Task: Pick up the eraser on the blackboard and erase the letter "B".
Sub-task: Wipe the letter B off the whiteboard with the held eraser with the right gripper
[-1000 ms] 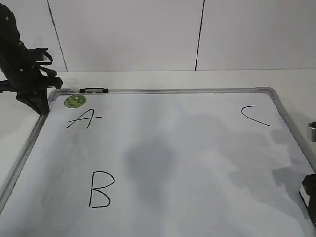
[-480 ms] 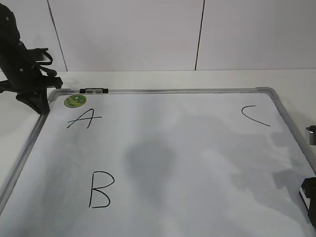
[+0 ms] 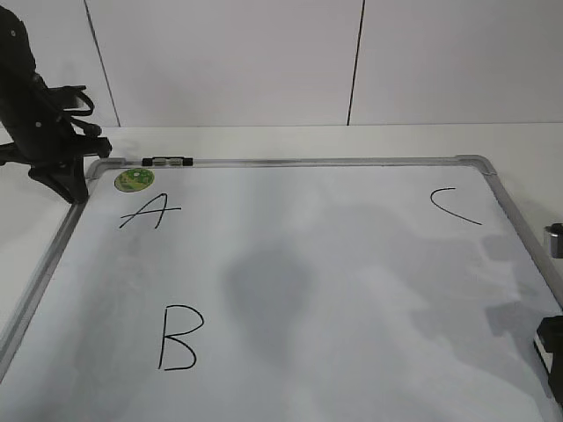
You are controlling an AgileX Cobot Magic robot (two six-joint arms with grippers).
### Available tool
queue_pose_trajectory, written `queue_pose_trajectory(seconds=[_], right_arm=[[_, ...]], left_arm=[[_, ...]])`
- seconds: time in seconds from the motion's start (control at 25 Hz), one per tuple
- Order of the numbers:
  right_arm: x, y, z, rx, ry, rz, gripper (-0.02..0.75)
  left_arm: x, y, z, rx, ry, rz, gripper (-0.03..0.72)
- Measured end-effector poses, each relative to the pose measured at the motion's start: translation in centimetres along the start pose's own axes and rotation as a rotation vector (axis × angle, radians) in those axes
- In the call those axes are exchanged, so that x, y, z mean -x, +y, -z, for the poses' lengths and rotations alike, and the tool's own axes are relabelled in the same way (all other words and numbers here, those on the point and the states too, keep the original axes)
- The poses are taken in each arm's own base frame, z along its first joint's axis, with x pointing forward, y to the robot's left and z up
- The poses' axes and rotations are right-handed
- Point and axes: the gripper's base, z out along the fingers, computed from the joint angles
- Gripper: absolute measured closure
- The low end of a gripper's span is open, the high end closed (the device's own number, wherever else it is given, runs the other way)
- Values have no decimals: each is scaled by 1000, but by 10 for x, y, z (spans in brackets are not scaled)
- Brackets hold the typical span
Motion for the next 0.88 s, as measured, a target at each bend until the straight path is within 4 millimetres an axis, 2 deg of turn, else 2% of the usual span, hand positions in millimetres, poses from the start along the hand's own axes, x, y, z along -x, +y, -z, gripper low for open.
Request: queue_pose_trajectory(seconds=[0.32, 0.6, 0.88], right_arm=[[1, 1, 8, 0, 50, -4, 188], [12, 2, 35, -1, 55, -10, 188], [30, 7, 65, 11, -41, 3, 189]], left_arm=[[0, 0, 0, 0, 0, 0, 658], [0, 0, 0, 0, 0, 0, 658], [0, 0, 0, 0, 5, 0, 657]])
